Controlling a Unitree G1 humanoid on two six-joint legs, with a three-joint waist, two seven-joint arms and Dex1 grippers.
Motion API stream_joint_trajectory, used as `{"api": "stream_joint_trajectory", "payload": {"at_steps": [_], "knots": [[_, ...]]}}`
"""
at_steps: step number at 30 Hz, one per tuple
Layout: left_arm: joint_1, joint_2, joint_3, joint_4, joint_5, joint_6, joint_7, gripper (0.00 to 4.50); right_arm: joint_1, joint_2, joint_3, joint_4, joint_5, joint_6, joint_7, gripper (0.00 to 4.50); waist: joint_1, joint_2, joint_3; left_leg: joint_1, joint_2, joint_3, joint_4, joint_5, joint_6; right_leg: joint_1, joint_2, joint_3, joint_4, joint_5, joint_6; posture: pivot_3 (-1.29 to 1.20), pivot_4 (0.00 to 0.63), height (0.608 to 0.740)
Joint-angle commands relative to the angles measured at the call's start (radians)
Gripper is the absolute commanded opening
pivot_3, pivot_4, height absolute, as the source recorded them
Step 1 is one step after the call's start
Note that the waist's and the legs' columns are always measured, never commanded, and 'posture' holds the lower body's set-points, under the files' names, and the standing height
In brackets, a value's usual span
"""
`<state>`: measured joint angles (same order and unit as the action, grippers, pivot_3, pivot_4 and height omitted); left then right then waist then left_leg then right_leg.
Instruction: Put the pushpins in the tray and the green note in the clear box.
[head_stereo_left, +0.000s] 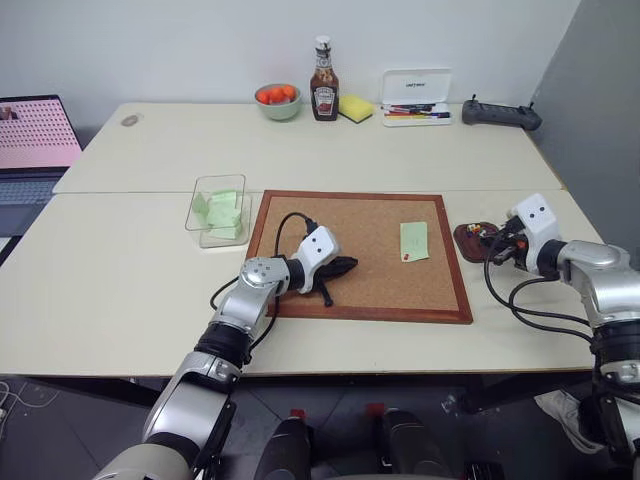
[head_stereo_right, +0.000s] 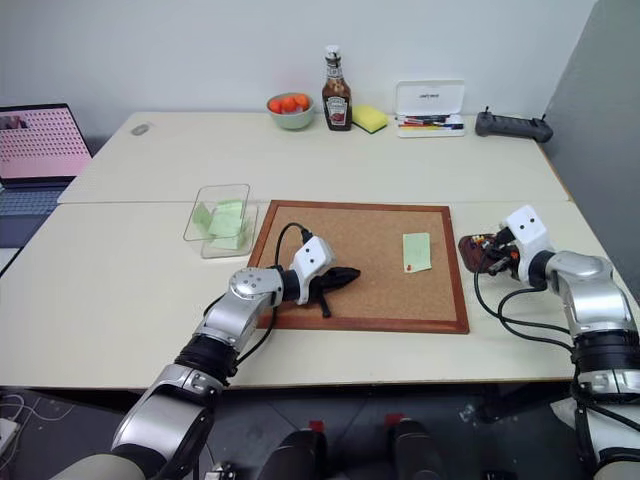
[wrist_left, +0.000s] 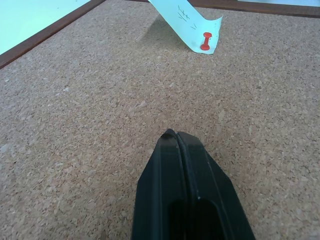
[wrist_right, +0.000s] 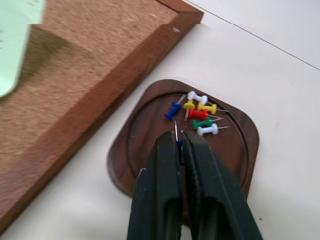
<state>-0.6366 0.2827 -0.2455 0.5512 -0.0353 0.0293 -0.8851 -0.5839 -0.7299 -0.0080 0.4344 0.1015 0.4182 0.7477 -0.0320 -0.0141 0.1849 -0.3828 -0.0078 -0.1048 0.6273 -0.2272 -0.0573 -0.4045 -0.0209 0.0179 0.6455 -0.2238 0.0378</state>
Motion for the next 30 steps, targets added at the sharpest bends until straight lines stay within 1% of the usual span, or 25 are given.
{"api": "stream_joint_trajectory", "payload": {"at_steps": [1, 6, 8, 11, 13, 18, 22, 24, 30], "knots": [[0.042, 0.013, -0.022, 0.035, 0.037, 0.026, 0.000, 0.00, -0.035, -0.004, -0.007, 0.022, -0.019, -0.045, -0.010, 1.06, 0.000, 0.000, 0.000, 0.000, 0.000, 0.000, 0.000, 0.000, 0.000, 0.000, 0.000, 0.000, 0.000, 0.000, 0.000, 0.00, 0.150, 0.740], [0.047, 0.017, -0.022, 0.031, 0.037, 0.028, 0.001, 0.00, -0.032, -0.006, -0.015, 0.014, -0.024, -0.051, -0.020, 2.20, 0.000, 0.000, 0.000, 0.000, 0.000, 0.000, 0.000, 0.000, 0.000, 0.000, 0.000, 0.000, 0.000, 0.000, 0.000, 0.00, 0.150, 0.740], [0.047, 0.017, -0.023, 0.031, 0.037, 0.029, 0.000, 0.00, -0.029, -0.008, -0.023, 0.003, -0.020, -0.047, -0.023, 2.60, 0.000, 0.000, 0.000, 0.000, 0.000, 0.000, 0.000, 0.000, 0.000, 0.000, 0.000, 0.000, 0.000, 0.000, 0.000, 0.00, 0.150, 0.740], [0.044, 0.014, -0.025, 0.032, 0.038, 0.028, 0.000, 0.00, -0.014, -0.020, -0.053, -0.050, 0.005, -0.027, -0.013, 3.19, 0.000, 0.000, 0.000, 0.000, 0.000, 0.000, 0.000, 0.000, 0.000, 0.000, 0.000, 0.000, 0.000, 0.000, 0.000, 0.00, 0.150, 0.740], [0.043, 0.014, -0.025, 0.032, 0.038, 0.028, 0.000, 0.00, 0.006, -0.029, -0.076, -0.109, 0.035, -0.001, 0.008, 3.68, 0.000, 0.000, 0.000, 0.000, 0.000, 0.000, 0.000, 0.000, 0.000, 0.000, 0.000, 0.000, 0.000, 0.000, 0.000, 0.00, 0.150, 0.740], [0.043, 0.014, -0.026, 0.032, 0.038, 0.029, -0.002, 0.00, 0.109, -0.033, -0.104, -0.325, 0.139, 0.087, 0.087, 3.68, 0.000, 0.000, 0.000, 0.000, 0.000, 0.000, 0.000, 0.000, 0.000, 0.000, 0.000, 0.000, 0.000, 0.000, 0.000, 0.00, 0.150, 0.740], [0.041, 0.012, -0.027, 0.036, 0.039, 0.028, -0.002, 0.00, 0.177, 0.011, -0.068, -0.490, 0.195, 0.166, 0.094, 3.68, -0.001, 0.000, 0.000, 0.000, 0.000, -0.001, 0.000, 0.000, 0.000, 0.000, 0.000, 0.000, 0.000, 0.000, 0.000, 0.00, 0.150, 0.740], [0.039, 0.012, -0.027, 0.040, 0.039, 0.026, -0.003, 0.00, 0.184, 0.042, -0.037, -0.519, 0.189, 0.181, 0.070, 3.68, -0.002, 0.001, 0.000, 0.000, 0.000, 0.000, 0.000, 0.000, 0.000, 0.000, 0.000, 0.000, 0.000, 0.000, 0.000, 0.00, 0.150, 0.740], [0.036, 0.010, -0.028, 0.044, 0.041, 0.026, -0.003, 0.00, 0.158, 0.157, 0.068, -0.507, 0.146, 0.172, 0.011, 3.68, 0.000, 0.000, 0.000, 0.000, 0.000, -0.001, 0.000, 0.000, 0.000, 0.000, 0.000, 0.000, 0.000, 0.000, 0.000, 0.00, 0.150, 0.740]]}}
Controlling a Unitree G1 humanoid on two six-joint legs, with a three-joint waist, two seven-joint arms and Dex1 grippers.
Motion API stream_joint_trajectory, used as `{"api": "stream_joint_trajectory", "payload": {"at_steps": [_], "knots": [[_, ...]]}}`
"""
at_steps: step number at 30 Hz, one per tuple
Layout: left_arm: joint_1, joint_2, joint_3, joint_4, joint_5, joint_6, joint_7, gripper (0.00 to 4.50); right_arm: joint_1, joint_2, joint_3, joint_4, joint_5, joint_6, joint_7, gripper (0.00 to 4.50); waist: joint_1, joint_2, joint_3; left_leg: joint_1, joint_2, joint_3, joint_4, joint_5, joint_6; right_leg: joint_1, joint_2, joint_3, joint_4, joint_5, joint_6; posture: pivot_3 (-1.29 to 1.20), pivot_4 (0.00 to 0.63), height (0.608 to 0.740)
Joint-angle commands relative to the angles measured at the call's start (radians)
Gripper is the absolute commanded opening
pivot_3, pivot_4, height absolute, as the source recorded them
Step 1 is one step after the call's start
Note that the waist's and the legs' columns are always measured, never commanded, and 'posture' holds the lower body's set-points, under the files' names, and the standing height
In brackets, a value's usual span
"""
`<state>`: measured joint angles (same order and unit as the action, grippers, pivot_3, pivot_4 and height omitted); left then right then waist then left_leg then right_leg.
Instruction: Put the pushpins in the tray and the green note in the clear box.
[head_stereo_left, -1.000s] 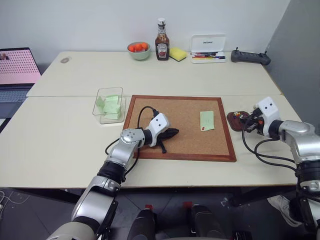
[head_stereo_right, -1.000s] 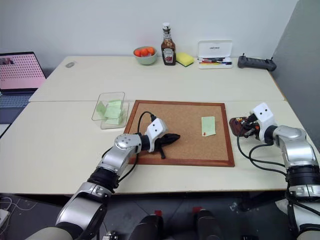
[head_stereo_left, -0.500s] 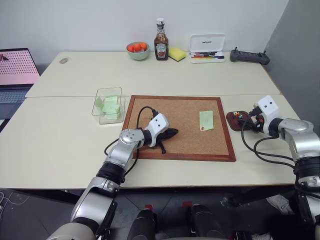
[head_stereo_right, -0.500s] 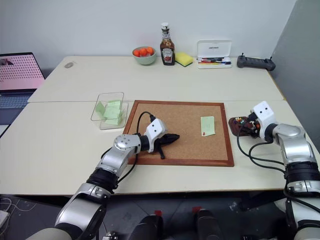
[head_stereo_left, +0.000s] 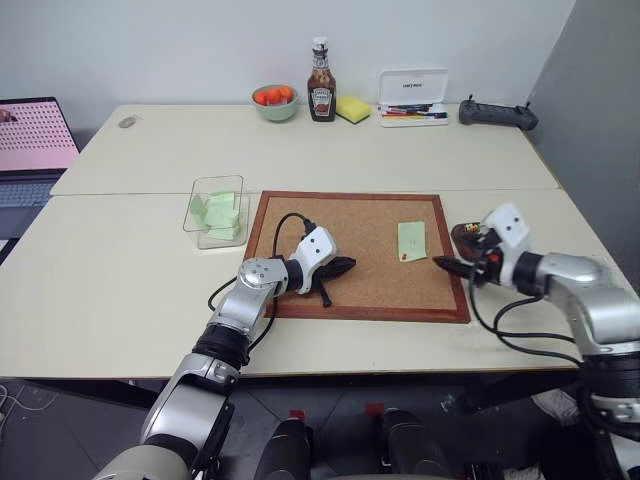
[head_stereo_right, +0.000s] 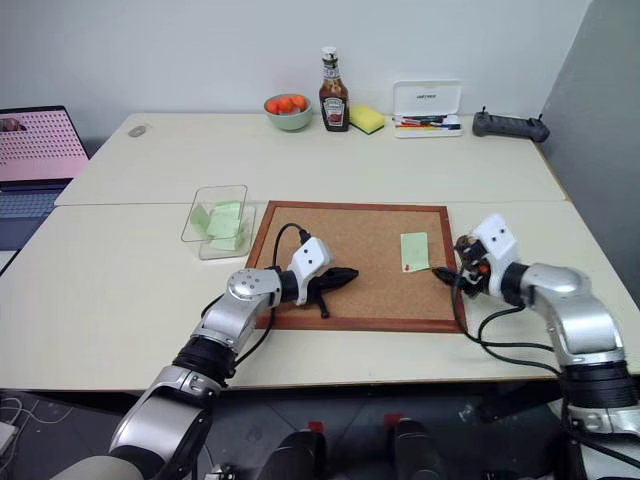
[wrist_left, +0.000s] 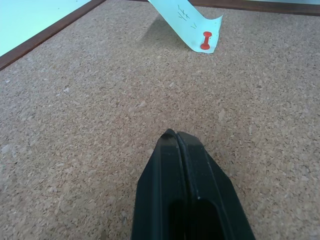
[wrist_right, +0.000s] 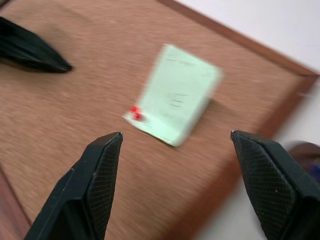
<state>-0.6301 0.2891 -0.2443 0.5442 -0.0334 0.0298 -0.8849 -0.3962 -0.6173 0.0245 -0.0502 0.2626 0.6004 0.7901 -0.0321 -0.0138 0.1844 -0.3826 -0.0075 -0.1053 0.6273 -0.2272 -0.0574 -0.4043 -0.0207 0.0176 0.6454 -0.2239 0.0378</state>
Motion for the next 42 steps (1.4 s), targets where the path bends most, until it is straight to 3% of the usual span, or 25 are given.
{"api": "stream_joint_trajectory", "payload": {"at_steps": [1, 9, 17, 24, 28, 42], "knots": [[0.030, 0.003, -0.030, 0.050, 0.040, 0.025, -0.002, 0.00, -0.041, 0.062, 0.045, -0.002, -0.023, -0.019, -0.043, 3.68, 0.000, 0.000, 0.000, 0.000, 0.000, 0.000, 0.000, 0.000, 0.000, 0.000, 0.000, 0.000, 0.000, 0.000, 0.000, 0.00, 0.150, 0.740], [0.040, 0.006, -0.028, 0.039, 0.038, 0.028, 0.002, 0.00, -0.114, 0.137, 0.067, 0.155, -0.072, -0.096, -0.091, 3.68, 0.000, 0.000, 0.000, 0.000, 0.000, 0.000, 0.000, 0.000, 0.000, 0.000, 0.000, 0.000, 0.000, 0.000, 0.000, 0.00, 0.150, 0.740], [0.047, 0.009, -0.026, 0.030, 0.038, 0.030, 0.005, 0.00, -0.128, 0.136, 0.068, 0.235, -0.106, -0.156, -0.090, 2.22, 0.000, 0.000, 0.000, 0.000, 0.000, 0.000, 0.000, 0.000, 0.000, 0.000, 0.000, 0.000, 0.000, 0.000, 0.000, 0.00, 0.150, 0.740], [0.050, 0.010, -0.027, 0.025, 0.038, 0.031, 0.003, 0.00, -0.115, 0.142, 0.072, 0.215, -0.113, -0.168, -0.079, 0.64, -0.001, 0.000, 0.000, 0.000, 0.000, 0.000, 0.000, 0.000, 0.000, 0.000, 0.000, 0.000, 0.001, 0.000, 0.000, 0.00, 0.150, 0.740], [0.051, 0.011, -0.027, 0.023, 0.037, 0.032, 0.002, 0.00, -0.112, 0.140, 0.067, 0.190, -0.102, -0.171, -0.070, 0.04, -0.001, 0.000, 0.000, 0.000, 0.000, 0.000, 0.000, 0.000, 0.000, 0.000, 0.000, 0.000, 0.001, 0.000, 0.000, 0.00, 0.150, 0.740], [0.032, -0.005, 0.006, 0.032, 0.020, 0.032, 0.034, 0.00, -0.113, 0.015, 0.102, 0.012, -0.134, -0.260, 0.044, 0.04, -0.001, 0.000, 0.000, 0.000, 0.000, 0.000, -0.001, 0.000, 0.000, -0.001, 0.000, 0.000, 0.000, 0.000, 0.000, 0.00, 0.150, 0.740]]}}
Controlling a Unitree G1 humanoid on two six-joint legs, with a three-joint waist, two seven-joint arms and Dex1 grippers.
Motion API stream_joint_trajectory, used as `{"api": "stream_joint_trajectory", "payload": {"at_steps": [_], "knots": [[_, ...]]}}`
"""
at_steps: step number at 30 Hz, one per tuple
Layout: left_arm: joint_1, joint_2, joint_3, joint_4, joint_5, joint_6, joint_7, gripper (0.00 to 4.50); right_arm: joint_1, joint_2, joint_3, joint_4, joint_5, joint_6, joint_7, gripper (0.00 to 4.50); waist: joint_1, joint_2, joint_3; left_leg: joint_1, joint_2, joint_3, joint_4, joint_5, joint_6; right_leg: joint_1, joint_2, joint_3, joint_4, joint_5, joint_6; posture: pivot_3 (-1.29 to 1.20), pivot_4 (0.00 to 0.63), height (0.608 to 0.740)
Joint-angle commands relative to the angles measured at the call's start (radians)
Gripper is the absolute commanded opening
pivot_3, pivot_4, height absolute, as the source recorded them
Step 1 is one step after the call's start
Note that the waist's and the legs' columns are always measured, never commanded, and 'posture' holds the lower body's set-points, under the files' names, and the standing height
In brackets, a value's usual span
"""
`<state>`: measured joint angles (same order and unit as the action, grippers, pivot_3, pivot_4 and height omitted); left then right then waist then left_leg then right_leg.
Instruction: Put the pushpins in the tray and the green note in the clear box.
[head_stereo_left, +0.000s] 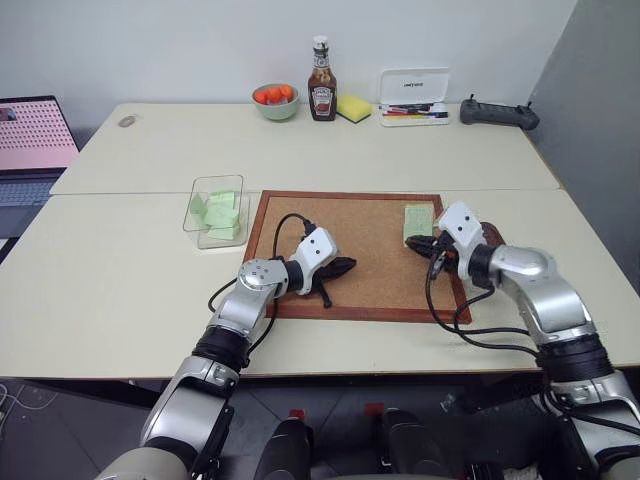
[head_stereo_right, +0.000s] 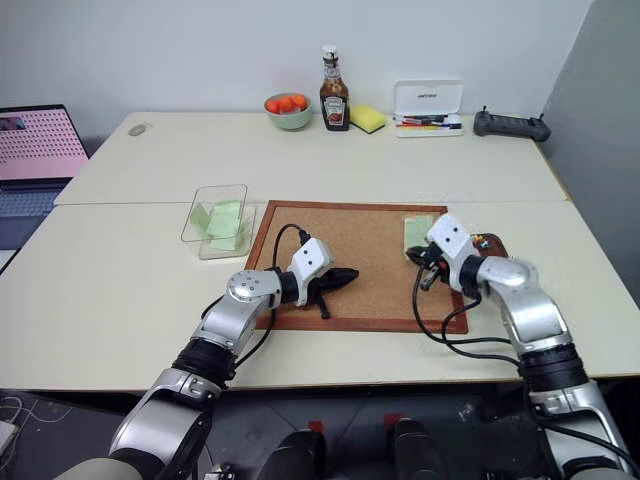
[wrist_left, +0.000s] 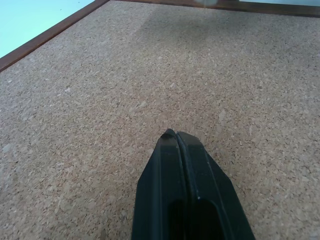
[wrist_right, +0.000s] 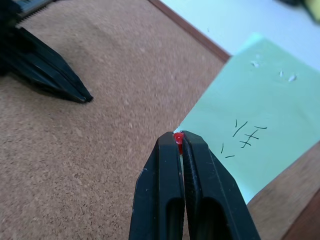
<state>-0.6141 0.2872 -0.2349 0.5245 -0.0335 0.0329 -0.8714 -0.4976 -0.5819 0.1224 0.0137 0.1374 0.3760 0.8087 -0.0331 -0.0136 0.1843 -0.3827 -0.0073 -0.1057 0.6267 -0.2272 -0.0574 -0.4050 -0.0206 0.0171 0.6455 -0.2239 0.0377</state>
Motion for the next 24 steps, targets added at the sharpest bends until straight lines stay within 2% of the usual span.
{"api": "stream_joint_trajectory", "payload": {"at_steps": [1, 5, 7, 9, 19, 24], "knots": [[0.010, -0.006, 0.007, 0.043, 0.012, 0.031, 0.024, 0.00, -0.013, -0.023, 0.008, -0.055, -0.012, -0.038, 0.029, 0.04, 0.000, 0.000, 0.000, 0.000, 0.000, 0.000, 0.000, 0.000, 0.000, 0.000, 0.000, 0.000, 0.000, 0.000, 0.000, 0.00, 0.150, 0.740], [-0.003, -0.022, 0.077, -0.050, -0.083, 0.114, 0.015, 0.00, -0.013, -0.030, 0.024, -0.065, -0.028, -0.055, 0.039, 0.04, 0.001, -0.001, 0.000, 0.000, 0.000, 0.000, 0.001, 0.000, 0.000, 0.000, 0.000, 0.000, 0.000, 0.000, 0.000, 0.00, 0.150, 0.740], [-0.002, -0.026, 0.111, -0.115, -0.148, 0.184, -0.010, 0.36, -0.012, -0.024, 0.027, -0.067, -0.030, -0.057, 0.039, 0.00, -0.001, -0.002, 0.001, -0.001, 0.000, 0.000, 0.001, 0.000, 0.000, 0.000, 0.000, 0.000, 0.000, 0.000, 0.000, 0.00, 0.150, 0.740], [0.002, -0.023, 0.127, -0.168, -0.182, 0.228, -0.022, 0.51, -0.009, -0.017, 0.032, -0.064, -0.035, -0.063, 0.042, 0.00, -0.002, -0.002, 0.002, -0.002, 0.000, 0.000, 0.000, 0.000, 0.000, -0.002, 0.000, 0.000, 0.000, 0.000, 0.000, 0.00, 0.150, 0.740], [0.024, -0.014, 0.187, -0.337, -0.314, 0.379, -0.034, 2.32, -0.019, -0.013, 0.067, -0.039, -0.071, -0.111, 0.052, 0.00, 0.000, -0.003, 0.002, -0.004, 0.000, -0.001, 0.000, 0.000, 0.000, -0.003, 0.000, 0.000, 0.000, 0.000, 0.000, 0.00, 0.150, 0.740], [0.007, -0.044, 0.202, -0.362, -0.371, 0.446, -0.009, 3.28, -0.021, -0.015, 0.073, -0.038, -0.088, -0.129, 0.059, 0.00, 0.000, -0.003, 0.003, -0.004, 0.000, -0.001, 0.000, 0.000, 0.000, -0.003, 0.000, 0.000, 0.000, 0.000, 0.000, 0.00, 0.150, 0.740]]}}
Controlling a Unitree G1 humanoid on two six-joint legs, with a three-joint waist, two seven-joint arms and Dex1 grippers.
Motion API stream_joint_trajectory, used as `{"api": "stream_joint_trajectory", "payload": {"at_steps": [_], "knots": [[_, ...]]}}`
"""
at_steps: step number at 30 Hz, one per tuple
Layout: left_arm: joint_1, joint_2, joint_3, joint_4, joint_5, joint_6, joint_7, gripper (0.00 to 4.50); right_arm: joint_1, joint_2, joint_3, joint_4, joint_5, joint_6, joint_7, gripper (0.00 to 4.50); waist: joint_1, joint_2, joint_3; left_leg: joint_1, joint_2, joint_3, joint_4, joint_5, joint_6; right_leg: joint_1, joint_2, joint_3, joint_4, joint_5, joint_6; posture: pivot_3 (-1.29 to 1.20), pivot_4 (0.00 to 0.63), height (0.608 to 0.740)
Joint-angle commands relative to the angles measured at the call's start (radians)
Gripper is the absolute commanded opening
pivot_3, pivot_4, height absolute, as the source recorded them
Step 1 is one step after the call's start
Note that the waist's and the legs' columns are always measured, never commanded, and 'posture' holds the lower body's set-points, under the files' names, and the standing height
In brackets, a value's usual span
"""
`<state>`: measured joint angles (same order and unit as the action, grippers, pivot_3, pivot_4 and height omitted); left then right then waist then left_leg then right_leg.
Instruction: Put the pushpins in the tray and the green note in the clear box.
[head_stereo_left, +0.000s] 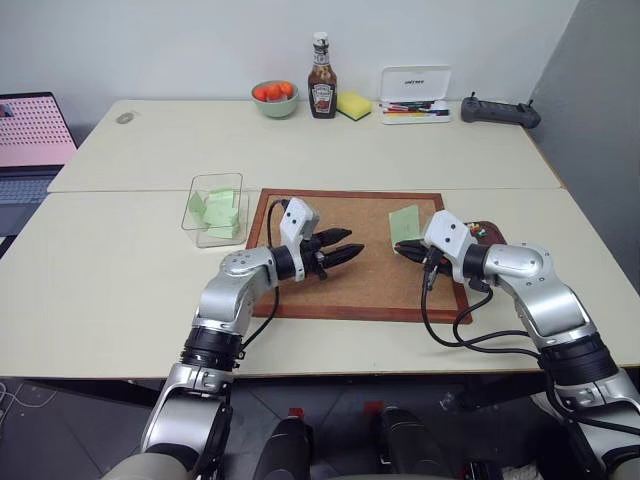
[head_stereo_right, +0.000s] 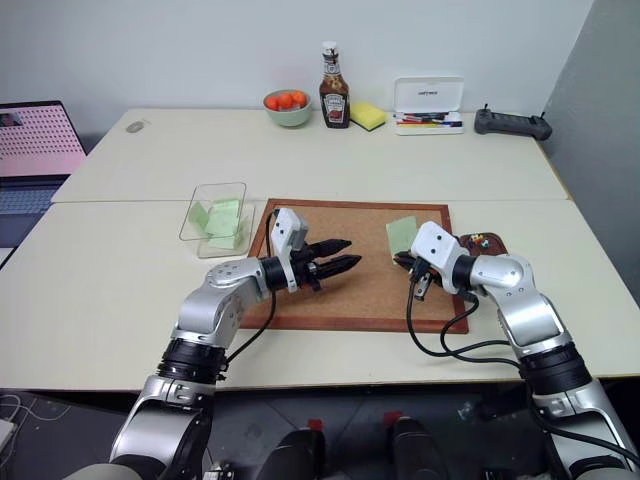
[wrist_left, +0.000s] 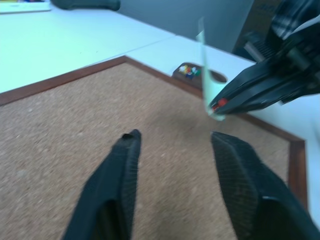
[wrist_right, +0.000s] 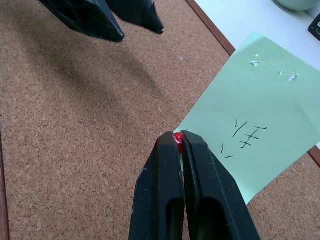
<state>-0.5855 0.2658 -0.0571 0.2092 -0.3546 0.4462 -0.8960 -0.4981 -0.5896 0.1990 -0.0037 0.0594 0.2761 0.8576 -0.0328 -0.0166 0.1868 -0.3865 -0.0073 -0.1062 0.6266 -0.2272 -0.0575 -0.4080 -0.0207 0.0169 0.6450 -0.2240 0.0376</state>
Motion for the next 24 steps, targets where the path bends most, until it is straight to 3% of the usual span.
{"api": "stream_joint_trajectory", "payload": {"at_steps": [1, 6, 23, 24], "knots": [[-0.029, -0.034, 0.025, -0.041, -0.046, 0.027, 0.031, 3.40, -0.021, -0.008, -0.002, -0.020, -0.012, -0.033, 0.011, 0.00, 0.000, 0.000, 0.000, 0.000, 0.000, 0.000, 0.000, 0.000, 0.000, 0.000, 0.000, 0.000, 0.000, 0.000, 0.000, 0.00, 0.150, 0.740], [-0.086, -0.083, 0.008, 0.043, -0.022, -0.005, 0.056, 4.37, -0.023, -0.010, 0.007, -0.027, -0.024, -0.045, 0.018, 0.00, 0.002, 0.000, 0.000, 0.000, 0.000, 0.000, 0.000, 0.000, 0.000, 0.000, 0.000, 0.000, 0.000, 0.000, 0.000, 0.00, 0.150, 0.740], [-0.293, -0.208, -0.010, 0.455, 0.050, -0.160, 0.028, 4.37, -0.025, -0.001, 0.011, -0.053, -0.037, -0.034, 0.017, 0.00, 0.000, -0.001, 0.000, 0.000, -0.001, 0.000, 0.000, 0.000, 0.000, 0.000, 0.000, 0.000, 0.000, 0.000, 0.000, 0.00, 0.150, 0.740], [-0.302, -0.212, -0.006, 0.470, 0.049, -0.163, 0.028, 4.21, -0.025, -0.001, 0.011, -0.053, -0.037, -0.034, 0.017, 0.00, 0.000, -0.001, 0.000, 0.000, -0.001, 0.000, 0.000, 0.000, 0.000, 0.000, 0.000, 0.000, 0.000, 0.000, 0.000, 0.00, 0.150, 0.740]]}}
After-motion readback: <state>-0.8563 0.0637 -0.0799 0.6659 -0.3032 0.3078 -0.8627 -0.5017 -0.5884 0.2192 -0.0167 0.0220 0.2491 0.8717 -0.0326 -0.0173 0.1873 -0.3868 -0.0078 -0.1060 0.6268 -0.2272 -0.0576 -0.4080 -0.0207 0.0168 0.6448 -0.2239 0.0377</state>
